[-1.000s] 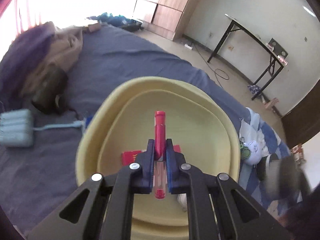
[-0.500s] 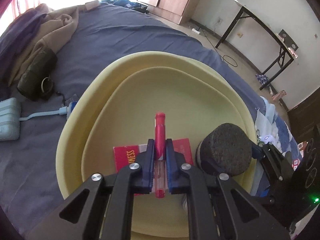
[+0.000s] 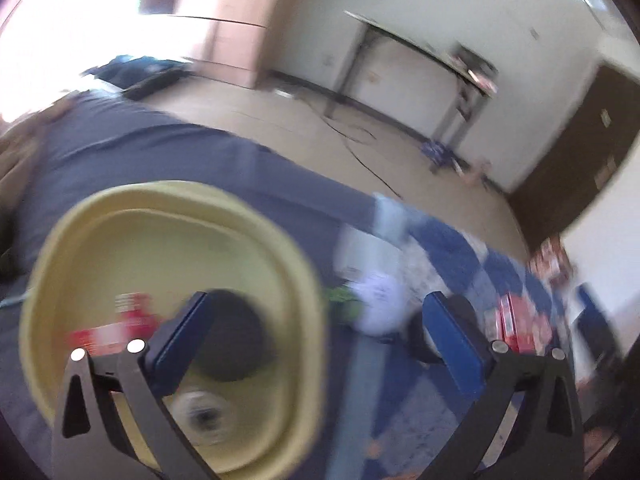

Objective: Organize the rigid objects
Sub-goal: 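Carry tube and cylinder to the yellow tray and release both, then grasp lavender plush ball with left tool while right tool grasps dark Huangshan box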

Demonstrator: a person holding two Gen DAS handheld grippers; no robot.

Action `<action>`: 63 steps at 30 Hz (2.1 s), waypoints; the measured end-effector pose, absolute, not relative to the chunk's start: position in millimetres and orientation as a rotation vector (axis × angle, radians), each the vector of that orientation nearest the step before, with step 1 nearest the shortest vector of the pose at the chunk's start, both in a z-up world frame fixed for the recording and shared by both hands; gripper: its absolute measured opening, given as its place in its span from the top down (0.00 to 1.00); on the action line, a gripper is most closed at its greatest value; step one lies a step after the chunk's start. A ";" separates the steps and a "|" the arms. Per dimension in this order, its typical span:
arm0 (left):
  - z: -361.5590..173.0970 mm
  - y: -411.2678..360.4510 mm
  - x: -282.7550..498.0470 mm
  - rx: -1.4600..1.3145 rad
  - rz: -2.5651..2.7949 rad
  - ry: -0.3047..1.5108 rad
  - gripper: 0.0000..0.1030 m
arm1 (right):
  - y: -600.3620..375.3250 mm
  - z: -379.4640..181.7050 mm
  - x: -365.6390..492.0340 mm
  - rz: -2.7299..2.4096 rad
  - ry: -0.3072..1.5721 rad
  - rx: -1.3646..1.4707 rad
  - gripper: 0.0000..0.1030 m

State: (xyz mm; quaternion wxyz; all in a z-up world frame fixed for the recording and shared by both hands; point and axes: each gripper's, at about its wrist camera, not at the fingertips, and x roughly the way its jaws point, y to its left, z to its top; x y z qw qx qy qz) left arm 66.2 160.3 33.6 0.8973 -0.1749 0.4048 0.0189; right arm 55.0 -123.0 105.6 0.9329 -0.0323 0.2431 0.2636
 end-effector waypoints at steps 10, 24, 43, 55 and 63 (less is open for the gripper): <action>-21.2 95.6 113.7 -0.040 0.183 1.002 0.00 | -310.8 56.7 91.7 -0.015 0.585 0.057 0.00; -23.6 81.7 117.8 -0.096 0.107 0.963 0.01 | -375.2 7.7 143.0 -0.058 0.664 0.190 0.00; -15.0 87.8 109.3 -0.189 0.012 0.958 0.57 | -387.4 8.2 152.2 -0.018 0.656 0.226 0.35; -21.9 92.2 112.6 -0.247 -0.067 0.989 0.57 | -397.7 7.8 138.9 0.008 0.647 0.180 0.41; 19.0 156.1 78.7 -0.389 -0.029 0.867 0.57 | -405.0 35.2 113.5 0.318 0.501 0.434 0.41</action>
